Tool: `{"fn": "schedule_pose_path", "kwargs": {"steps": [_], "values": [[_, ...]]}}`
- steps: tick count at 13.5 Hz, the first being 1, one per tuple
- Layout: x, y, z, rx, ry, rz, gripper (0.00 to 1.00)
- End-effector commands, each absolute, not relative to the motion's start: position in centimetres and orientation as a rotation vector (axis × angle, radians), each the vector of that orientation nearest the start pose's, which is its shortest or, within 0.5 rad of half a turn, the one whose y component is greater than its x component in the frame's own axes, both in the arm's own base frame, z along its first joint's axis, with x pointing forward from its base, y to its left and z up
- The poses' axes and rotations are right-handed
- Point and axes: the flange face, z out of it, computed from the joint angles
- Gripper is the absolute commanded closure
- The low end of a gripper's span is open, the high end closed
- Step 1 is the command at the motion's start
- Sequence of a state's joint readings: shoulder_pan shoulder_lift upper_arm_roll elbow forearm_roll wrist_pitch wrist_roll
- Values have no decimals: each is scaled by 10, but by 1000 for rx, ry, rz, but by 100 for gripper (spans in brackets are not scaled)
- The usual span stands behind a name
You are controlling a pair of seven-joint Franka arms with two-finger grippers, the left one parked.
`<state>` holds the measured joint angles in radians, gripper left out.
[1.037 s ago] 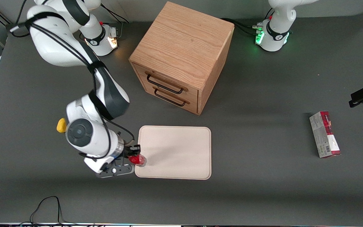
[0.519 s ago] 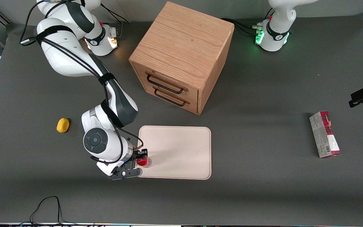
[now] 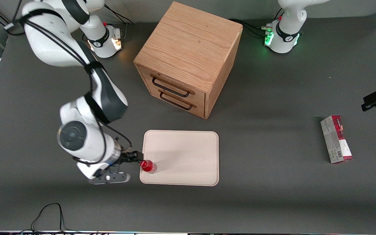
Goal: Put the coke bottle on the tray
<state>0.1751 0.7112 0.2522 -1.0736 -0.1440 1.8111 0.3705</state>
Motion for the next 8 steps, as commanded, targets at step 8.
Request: {"fn": "schedule_pose_path", "kwargs": {"steps": [8], "values": [[484, 62, 565, -3073, 242, -40, 0]]}}
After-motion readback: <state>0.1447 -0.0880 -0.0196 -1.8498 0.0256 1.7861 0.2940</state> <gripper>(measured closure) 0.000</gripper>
